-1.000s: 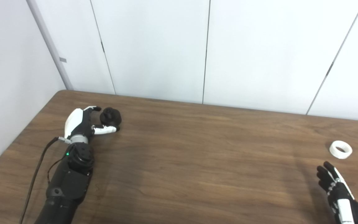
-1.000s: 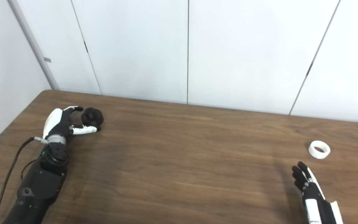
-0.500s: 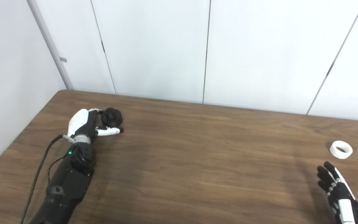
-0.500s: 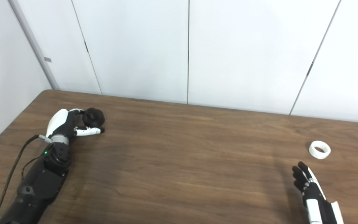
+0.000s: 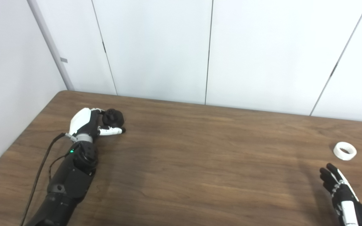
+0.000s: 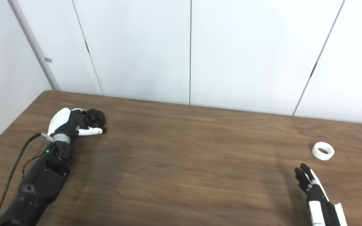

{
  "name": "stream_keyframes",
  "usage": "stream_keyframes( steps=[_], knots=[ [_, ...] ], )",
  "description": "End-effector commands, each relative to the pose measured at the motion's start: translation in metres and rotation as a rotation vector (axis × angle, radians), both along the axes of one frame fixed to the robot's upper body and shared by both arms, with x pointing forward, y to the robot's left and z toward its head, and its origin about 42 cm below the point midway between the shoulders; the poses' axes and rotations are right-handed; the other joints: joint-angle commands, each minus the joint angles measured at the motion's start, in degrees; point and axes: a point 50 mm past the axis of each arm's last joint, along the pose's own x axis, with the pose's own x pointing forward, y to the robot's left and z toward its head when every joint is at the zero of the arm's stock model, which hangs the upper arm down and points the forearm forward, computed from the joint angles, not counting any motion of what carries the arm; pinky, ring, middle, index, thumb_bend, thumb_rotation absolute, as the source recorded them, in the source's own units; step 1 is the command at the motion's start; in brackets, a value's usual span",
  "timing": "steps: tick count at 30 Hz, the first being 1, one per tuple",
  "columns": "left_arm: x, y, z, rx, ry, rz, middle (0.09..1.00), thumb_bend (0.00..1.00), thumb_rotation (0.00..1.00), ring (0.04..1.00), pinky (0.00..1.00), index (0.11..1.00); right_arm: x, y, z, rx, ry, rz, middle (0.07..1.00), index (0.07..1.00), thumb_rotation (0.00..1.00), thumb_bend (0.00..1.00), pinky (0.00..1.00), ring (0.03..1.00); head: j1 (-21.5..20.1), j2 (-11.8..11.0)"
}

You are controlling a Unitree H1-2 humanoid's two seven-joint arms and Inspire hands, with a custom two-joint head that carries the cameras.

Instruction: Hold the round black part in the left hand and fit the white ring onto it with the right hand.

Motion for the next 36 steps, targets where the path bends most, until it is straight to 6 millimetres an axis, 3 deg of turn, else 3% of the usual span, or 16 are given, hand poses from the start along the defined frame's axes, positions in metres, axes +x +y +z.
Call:
stream_keyframes(
  steps=[1, 13, 14, 16, 18, 25, 36],
  knots=[
    [0.0132, 0.0086, 0.0386, 0.066, -0.089, 0.001, 0.925, 0.87, 0.24, 0.987, 1.0, 0.731, -0.0115, -0.0053, -0.0215, 0.006, 0.068, -0.021, 0.899, 0.916, 1.0, 0.55, 0.93, 0.915, 0.0, 0.1],
    [0.0115, 0.0121, 0.0381, 0.07, -0.079, 0.013, 0.908, 0.84, 0.23, 0.975, 1.0, 0.699, -0.0123, -0.0071, -0.024, 0.001, 0.071, -0.025, 0.892, 0.908, 1.0, 0.57, 0.9, 0.897, 0.3, 0.4],
    [0.0115, 0.0121, 0.0378, 0.061, -0.091, 0.013, 0.897, 0.81, 0.19, 0.969, 1.0, 0.671, -0.0125, -0.0072, -0.0244, 0.003, 0.072, -0.026, 0.891, 0.907, 1.0, 0.57, 0.9, 0.898, 0.3, 0.5],
    [0.011, 0.0117, 0.037, 0.041, -0.108, 0.01, 0.868, 0.58, 0.09, 0.957, 1.0, 0.529, -0.0126, -0.0076, -0.025, 0.007, 0.074, -0.025, 0.891, 0.906, 1.0, 0.58, 0.9, 0.899, 0.3, 0.5],
    [0.0105, 0.0117, 0.036, 0.034, -0.113, 0.006, 0.842, 0.54, 0.06, 0.95, 1.0, 0.497, -0.0129, -0.0081, -0.0254, 0.013, 0.074, -0.023, 0.895, 0.908, 1.0, 0.58, 0.91, 0.903, 0.4, 0.5],
    [0.0095, 0.011, 0.0361, 0.025, -0.136, 0.007, 0.787, 0.52, 0.04, 0.916, 1.0, 0.485, -0.0133, -0.009, -0.0247, 0.009, 0.077, -0.017, 0.894, 0.906, 1.0, 0.58, 0.91, 0.91, 0.4, 0.5],
    [0.0048, 0.0118, 0.0362, 0.028, -0.152, 0.001, 0.788, 0.52, 0.04, 0.911, 1.0, 0.485, -0.0124, -0.0105, -0.0251, -0.004, 0.072, -0.021, 0.892, 0.905, 1.0, 0.59, 0.9, 0.902, 0.5, 0.5]
  ],
)
